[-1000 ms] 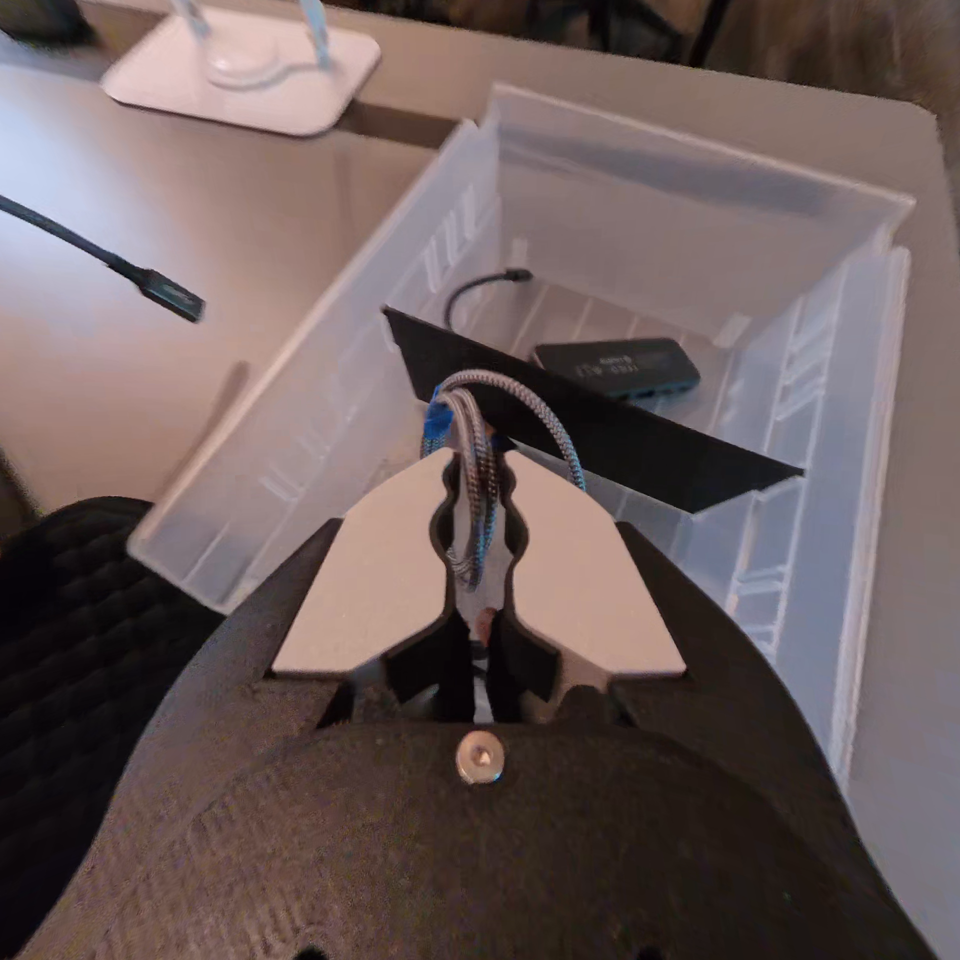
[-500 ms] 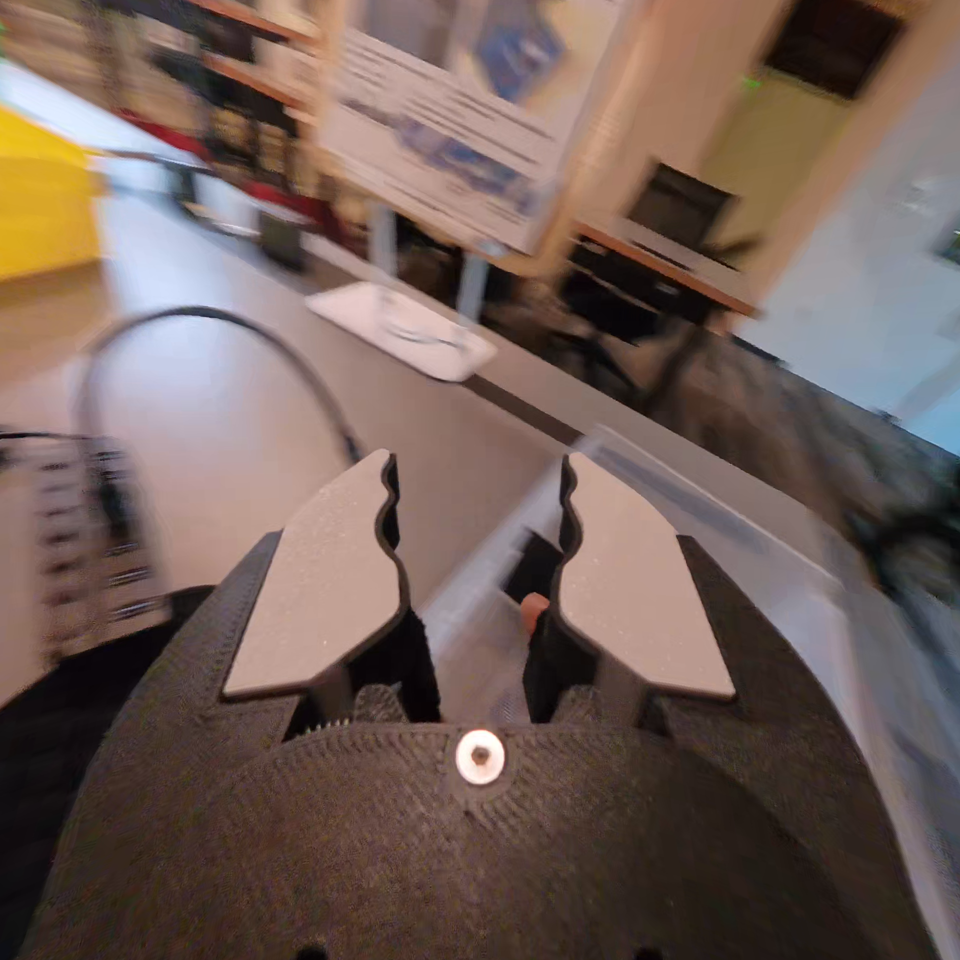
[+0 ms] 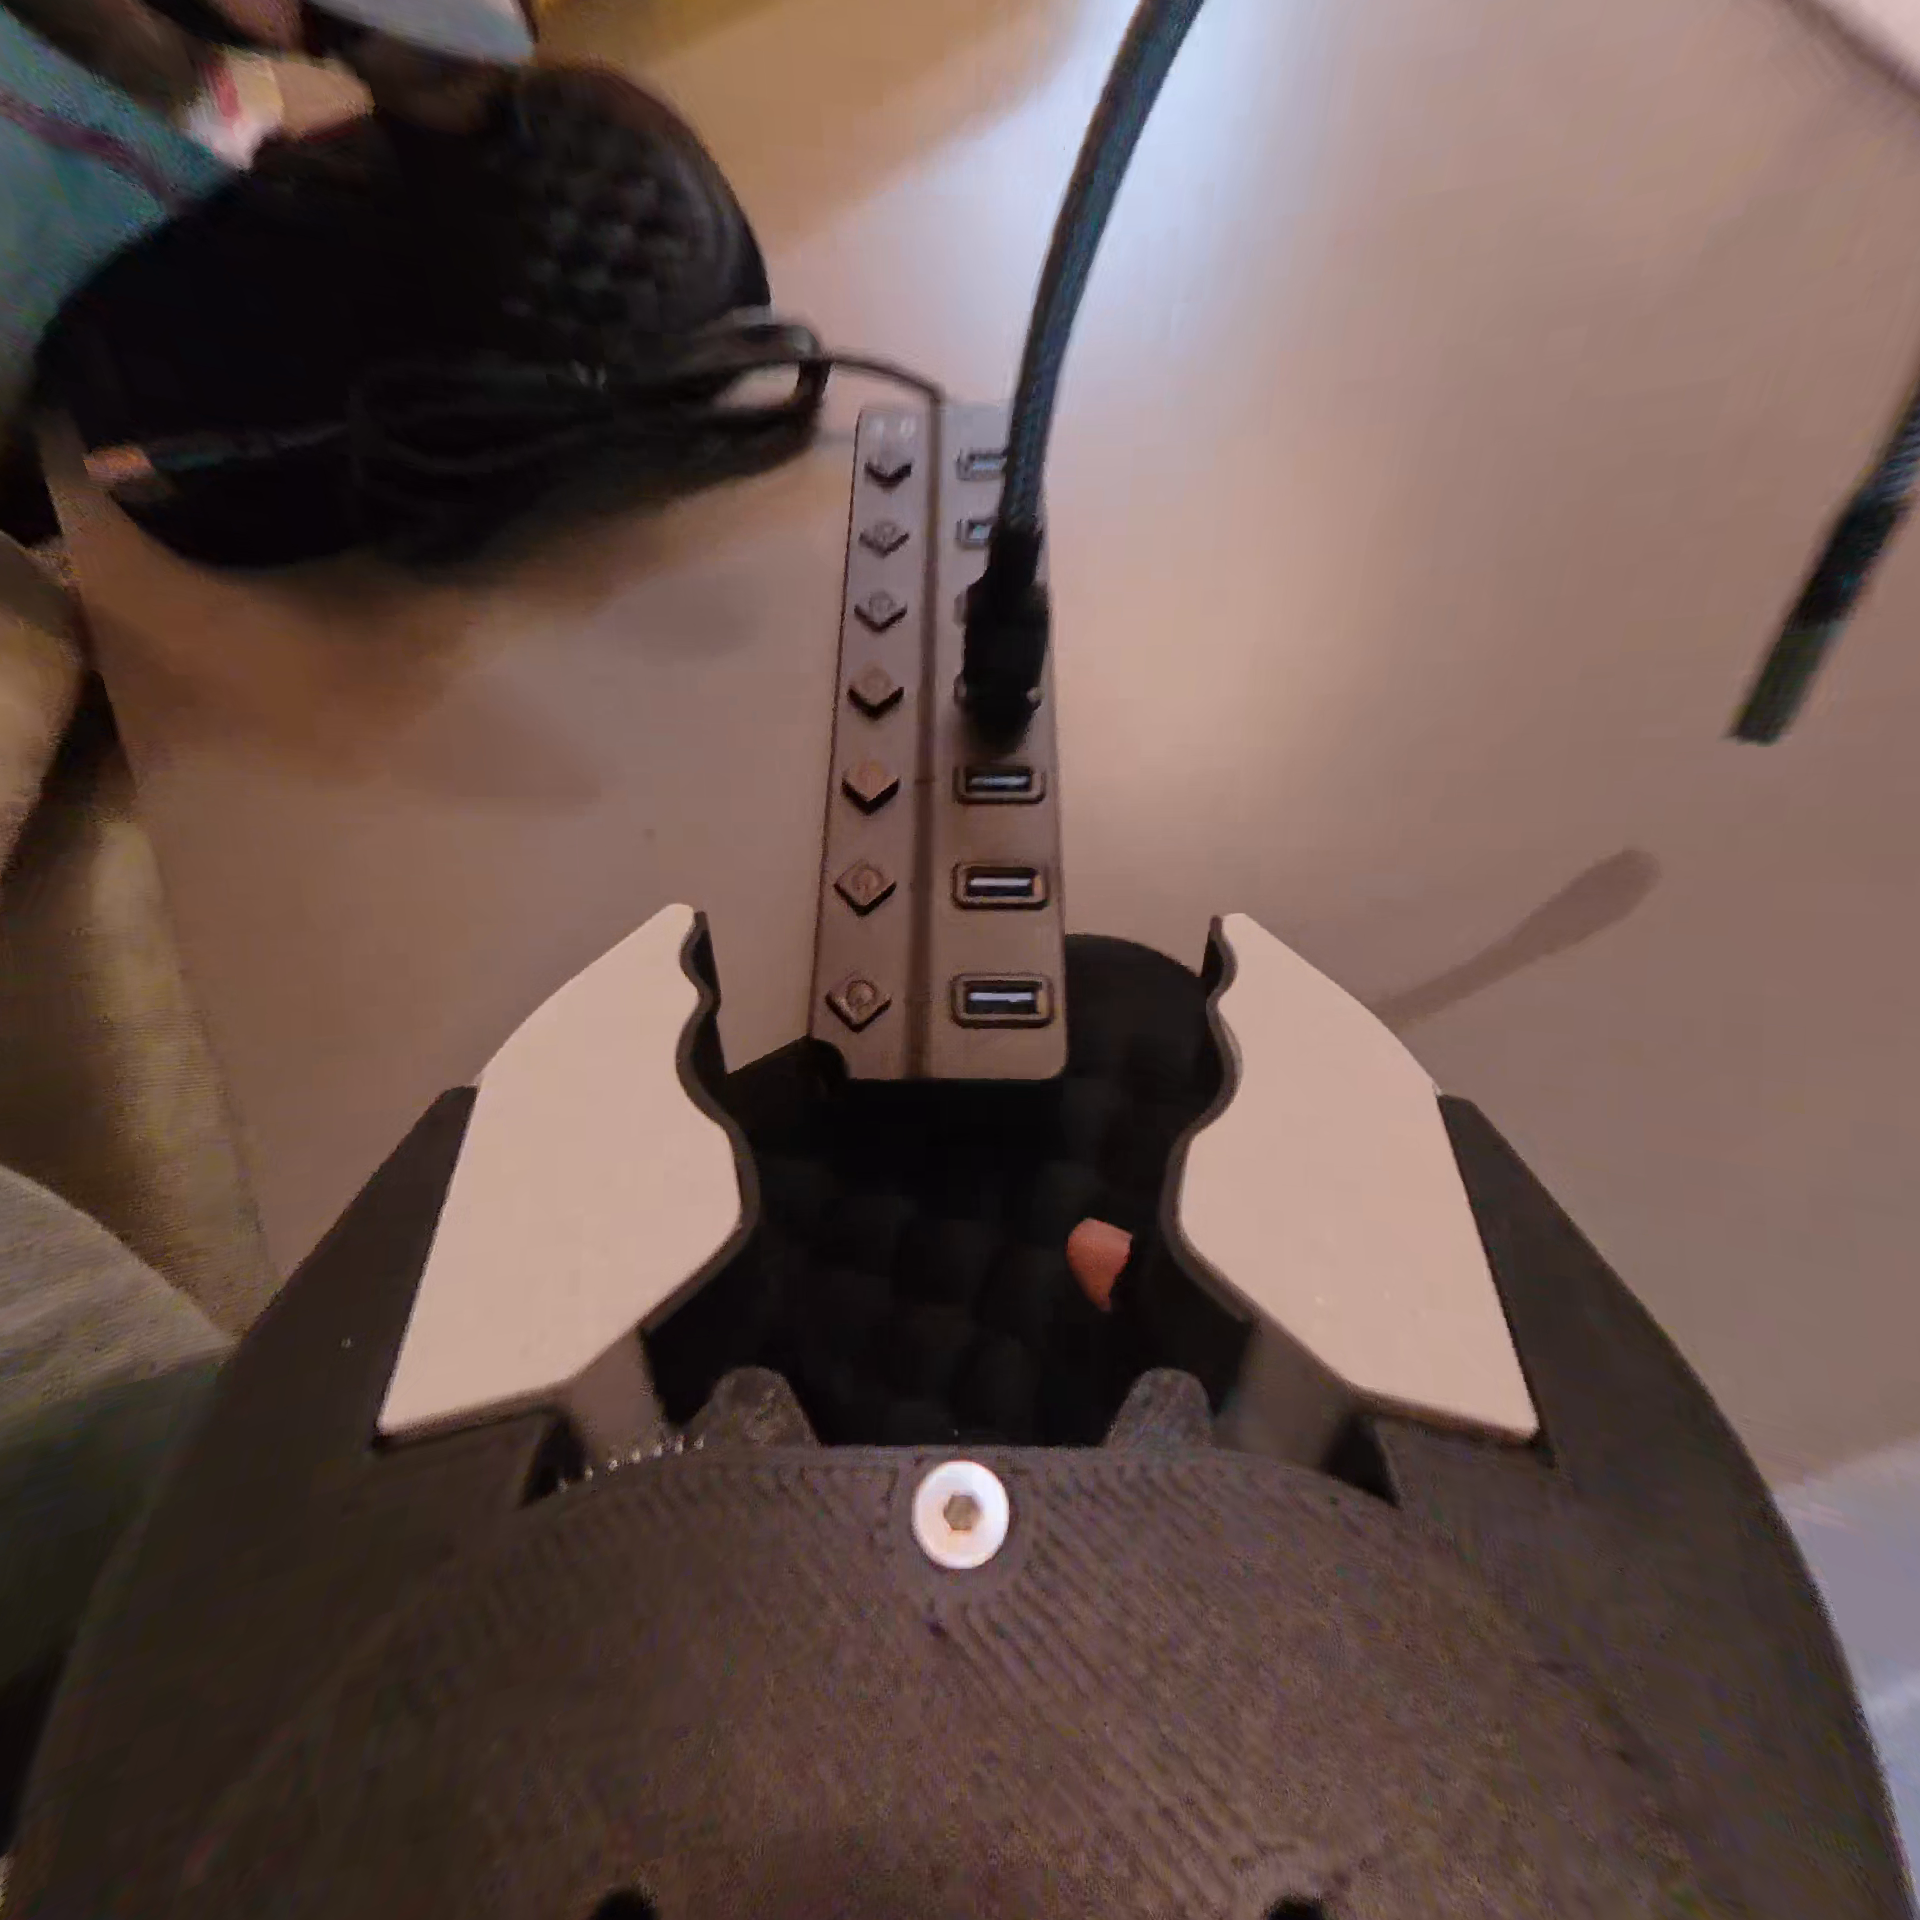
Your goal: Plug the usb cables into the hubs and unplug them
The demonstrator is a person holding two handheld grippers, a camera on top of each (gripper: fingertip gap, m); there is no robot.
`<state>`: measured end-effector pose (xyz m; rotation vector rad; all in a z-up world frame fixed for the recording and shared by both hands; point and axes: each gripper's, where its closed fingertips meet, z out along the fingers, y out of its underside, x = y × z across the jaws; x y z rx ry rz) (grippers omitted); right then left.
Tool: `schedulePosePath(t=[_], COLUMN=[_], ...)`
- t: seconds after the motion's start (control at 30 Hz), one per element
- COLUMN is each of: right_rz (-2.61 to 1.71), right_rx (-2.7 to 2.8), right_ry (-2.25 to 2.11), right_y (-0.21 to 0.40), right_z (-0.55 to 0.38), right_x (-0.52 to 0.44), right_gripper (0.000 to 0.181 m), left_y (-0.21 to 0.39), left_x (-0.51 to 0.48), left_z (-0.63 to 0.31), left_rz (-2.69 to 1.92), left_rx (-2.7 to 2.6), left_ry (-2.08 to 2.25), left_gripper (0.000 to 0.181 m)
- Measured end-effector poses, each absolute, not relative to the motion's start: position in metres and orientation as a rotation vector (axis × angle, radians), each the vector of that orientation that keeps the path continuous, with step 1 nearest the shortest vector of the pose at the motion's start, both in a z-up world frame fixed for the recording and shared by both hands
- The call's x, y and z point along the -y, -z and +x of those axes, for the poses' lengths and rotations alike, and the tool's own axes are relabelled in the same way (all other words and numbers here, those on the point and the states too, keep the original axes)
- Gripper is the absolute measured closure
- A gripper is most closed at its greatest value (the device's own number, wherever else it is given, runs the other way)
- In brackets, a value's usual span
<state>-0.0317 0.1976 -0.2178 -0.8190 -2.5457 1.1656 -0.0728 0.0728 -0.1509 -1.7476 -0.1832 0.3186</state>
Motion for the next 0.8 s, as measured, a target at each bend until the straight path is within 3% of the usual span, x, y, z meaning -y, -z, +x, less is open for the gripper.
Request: schedulePosePath(t=[0.17, 0.27, 0.8], right_rz=[-0.689, -0.574, -0.171], right_rx=[2.649, 2.619, 2.543], right_ry=[-0.864, -0.836, -0.827], right_y=[0.252, 0.253, 0.192], right_z=[-0.032, -0.035, -0.048], right_x=[-0.196, -0.196, -0.186], right_gripper=[0.1, 0.121, 0.124], left_y=[0.158, 0.162, 0.168], left_x=[-0.083, -0.086, -0.116], left_z=[-0.068, -0.067, -0.062], left_rz=[-1.769, -1.783, -1.85], left_rx=[0.146, 0.138, -0.125], left_ry=[-0.278, -0.269, -0.091], left_gripper=[0.128, 0.128, 0.128])
